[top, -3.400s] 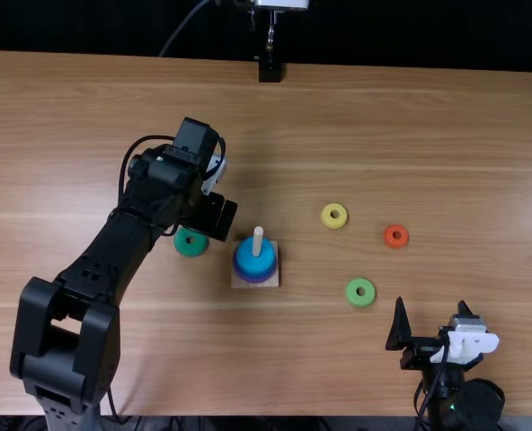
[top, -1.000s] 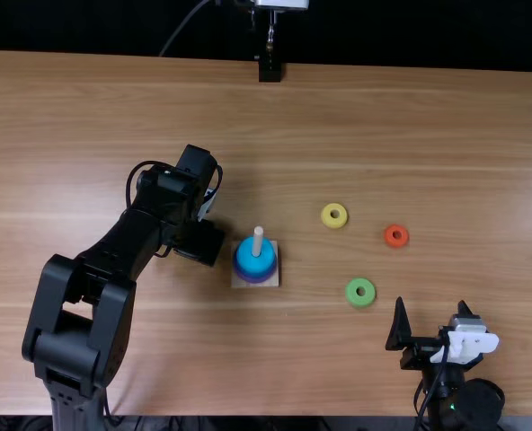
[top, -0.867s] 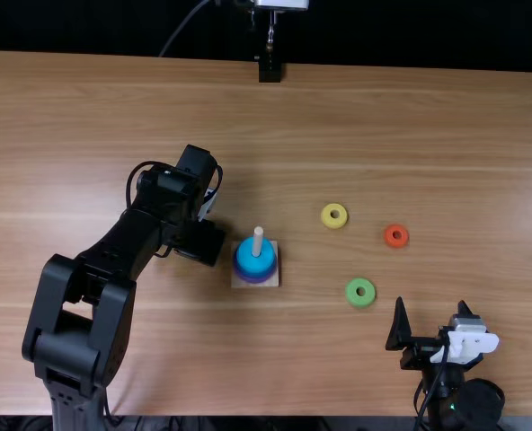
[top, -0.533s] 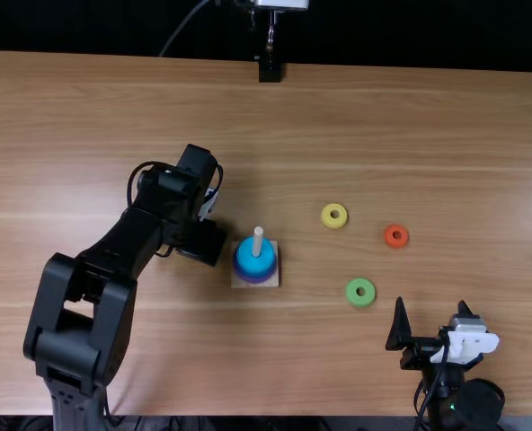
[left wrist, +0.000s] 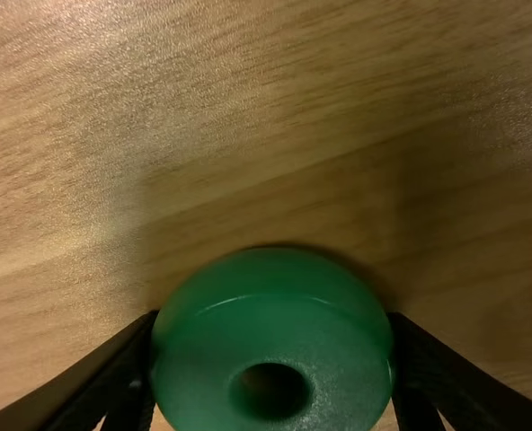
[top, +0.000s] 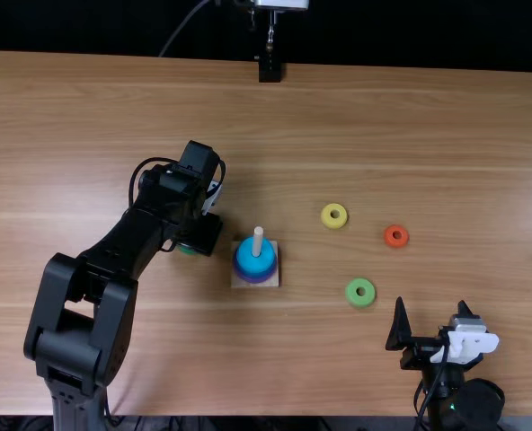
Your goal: Build the Hanoi tower: stack the rings onto the peg from bottom to top in this color order: purple, dark blue, light blue, dark green, light green, yellow, orange.
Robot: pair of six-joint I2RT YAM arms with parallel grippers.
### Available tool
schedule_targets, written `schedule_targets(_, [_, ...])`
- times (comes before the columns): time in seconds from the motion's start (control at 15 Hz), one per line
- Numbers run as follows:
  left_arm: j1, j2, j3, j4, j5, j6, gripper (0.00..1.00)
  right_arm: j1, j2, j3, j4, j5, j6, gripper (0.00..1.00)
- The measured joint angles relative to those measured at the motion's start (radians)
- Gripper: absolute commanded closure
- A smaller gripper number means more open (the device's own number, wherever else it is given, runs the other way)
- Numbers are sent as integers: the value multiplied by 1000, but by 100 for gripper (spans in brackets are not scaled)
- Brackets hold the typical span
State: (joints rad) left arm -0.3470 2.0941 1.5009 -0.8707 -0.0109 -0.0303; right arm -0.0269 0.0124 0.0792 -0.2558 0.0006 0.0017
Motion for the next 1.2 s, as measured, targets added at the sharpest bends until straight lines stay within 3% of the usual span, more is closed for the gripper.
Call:
schedule_targets(0.13, [0, 0, 9, -14, 8, -4, 100, 0, 0, 0, -1, 0, 1, 0])
schedule_targets(0.33, [0, 0, 107, -54, 18, -53, 100, 0, 0, 0, 0, 0, 0, 0])
schedule_targets(0.53, [0, -1, 251, -260, 19, -106, 100, 0, 0, 0, -1, 0, 0, 0])
schedule_targets(0.93, [-13, -7, 596, -675, 22, -144, 100, 0, 0, 0, 0, 0, 0, 0])
schedule_targets(1.2, [-88, -11, 718, -697, 22, -234, 100, 0, 0, 0, -1, 0, 0, 0])
